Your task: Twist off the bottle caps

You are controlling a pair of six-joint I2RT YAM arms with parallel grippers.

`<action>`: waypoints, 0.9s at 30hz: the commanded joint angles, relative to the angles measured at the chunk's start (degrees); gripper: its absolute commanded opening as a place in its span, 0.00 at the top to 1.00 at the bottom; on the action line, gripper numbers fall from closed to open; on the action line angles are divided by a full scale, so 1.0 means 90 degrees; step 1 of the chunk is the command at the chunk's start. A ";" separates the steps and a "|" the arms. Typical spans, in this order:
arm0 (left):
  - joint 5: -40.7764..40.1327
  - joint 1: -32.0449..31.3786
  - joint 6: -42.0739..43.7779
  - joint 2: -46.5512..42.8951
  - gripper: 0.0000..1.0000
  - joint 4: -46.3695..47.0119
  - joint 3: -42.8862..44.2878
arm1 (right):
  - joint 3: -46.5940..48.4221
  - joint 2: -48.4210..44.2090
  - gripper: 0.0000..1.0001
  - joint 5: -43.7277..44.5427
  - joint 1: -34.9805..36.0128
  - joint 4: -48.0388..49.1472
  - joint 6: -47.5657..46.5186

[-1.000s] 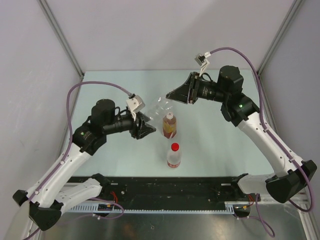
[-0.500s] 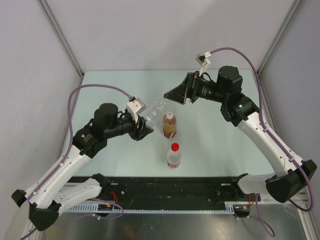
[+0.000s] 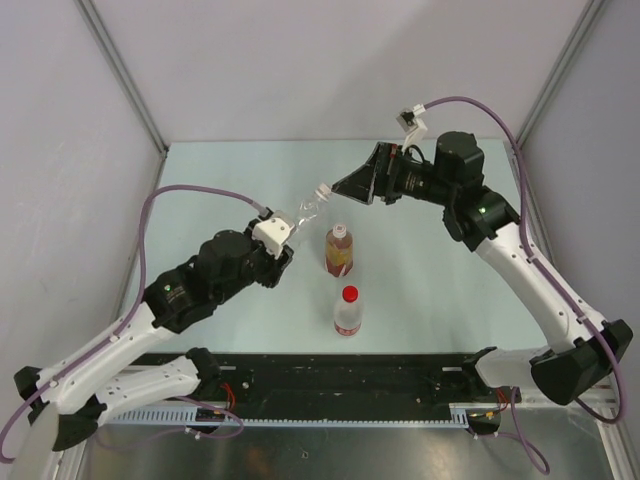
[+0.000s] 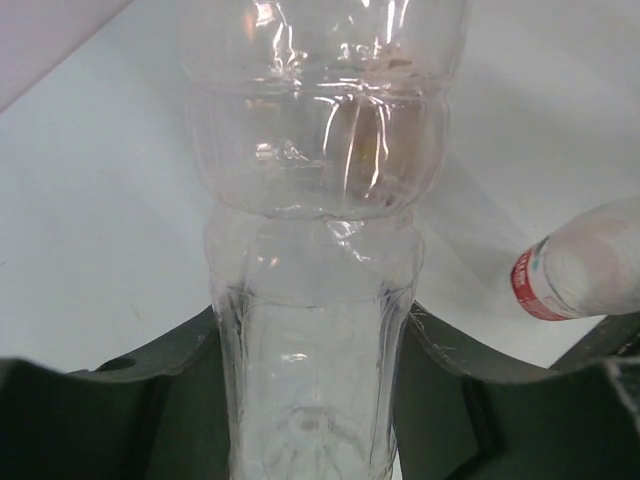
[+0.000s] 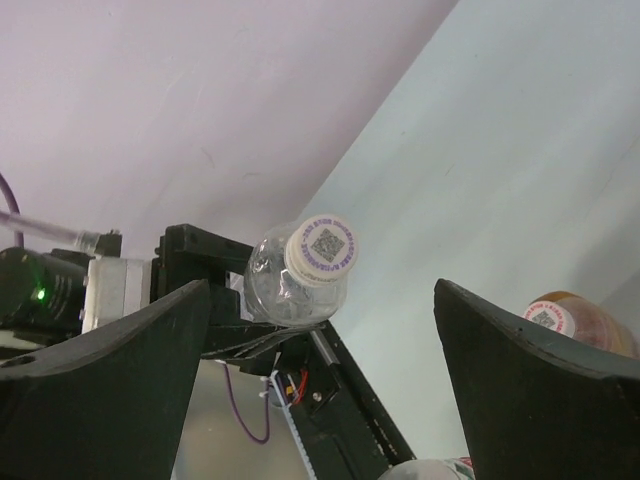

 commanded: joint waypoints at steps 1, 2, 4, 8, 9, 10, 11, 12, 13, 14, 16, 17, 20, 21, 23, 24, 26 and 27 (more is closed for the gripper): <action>-0.1544 -0.0481 0.0305 0.0031 0.84 -0.0017 -0.0074 | 0.0091 0.0265 0.04 -0.0344 -0.0006 0.0081 0.0330; -0.1699 -0.0582 0.0317 0.0068 0.84 -0.0028 -0.0083 | 0.0091 0.0337 0.06 -0.0431 -0.0001 0.0131 0.0401; -0.2018 -0.0772 0.0325 0.0152 0.84 -0.0048 -0.0092 | 0.0091 0.0469 0.09 -0.0589 0.0003 0.0234 0.0517; -0.2384 -0.1017 0.0328 0.0295 0.84 -0.0075 -0.0101 | 0.0091 0.0716 0.21 -0.0847 0.0013 0.0343 0.0715; -0.2441 -0.1050 0.0323 0.0322 0.84 -0.0086 -0.0102 | 0.0091 0.0767 0.24 -0.0898 0.0013 0.0350 0.0744; -0.2484 -0.1086 0.0321 0.0345 0.84 -0.0091 -0.0102 | 0.0091 0.0812 0.27 -0.0942 0.0014 0.0353 0.0774; -0.2526 -0.1119 0.0315 0.0357 0.84 -0.0099 -0.0097 | 0.0091 0.0859 0.29 -0.0984 0.0009 0.0350 0.0798; -0.2566 -0.1150 0.0317 0.0368 0.84 -0.0103 -0.0104 | 0.0091 0.0893 0.32 -0.1020 0.0011 0.0344 0.0820; -0.2605 -0.1180 0.0318 0.0383 0.84 -0.0105 -0.0113 | 0.0091 0.0924 0.35 -0.1042 0.0022 0.0350 0.0836; -0.2664 -0.1209 0.0323 0.0395 0.85 -0.0106 -0.0112 | 0.0091 0.0959 0.37 -0.1063 0.0028 0.0358 0.0844; -0.2762 -0.1271 0.0334 0.0429 0.87 -0.0099 -0.0127 | 0.0091 0.1005 0.42 -0.1092 0.0035 0.0381 0.0886; -0.2816 -0.1299 0.0341 0.0453 0.87 -0.0103 -0.0124 | 0.0091 0.1019 0.44 -0.1108 0.0039 0.0393 0.0903; -0.2926 -0.1377 0.0350 0.0500 0.88 -0.0106 -0.0130 | 0.0085 0.1057 0.52 -0.1130 0.0051 0.0437 0.0942; -0.2952 -0.1401 0.0344 0.0518 0.88 -0.0106 -0.0131 | 0.0083 0.1065 0.55 -0.1132 0.0047 0.0441 0.0946; -0.2998 -0.1446 0.0335 0.0555 0.89 -0.0107 -0.0131 | 0.0081 0.1080 0.64 -0.1126 0.0052 0.0431 0.0936; -0.3026 -0.1469 0.0327 0.0574 0.89 -0.0107 -0.0136 | 0.0081 0.1091 0.68 -0.1125 0.0052 0.0423 0.0928; -0.3087 -0.1533 0.0338 0.0601 0.91 -0.0097 -0.0152 | 0.0081 0.1104 0.74 -0.1139 0.0048 0.0402 0.0903; -0.3135 -0.1572 0.0343 0.0612 0.92 -0.0097 -0.0161 | 0.0076 0.1122 0.75 -0.1156 0.0050 0.0404 0.0897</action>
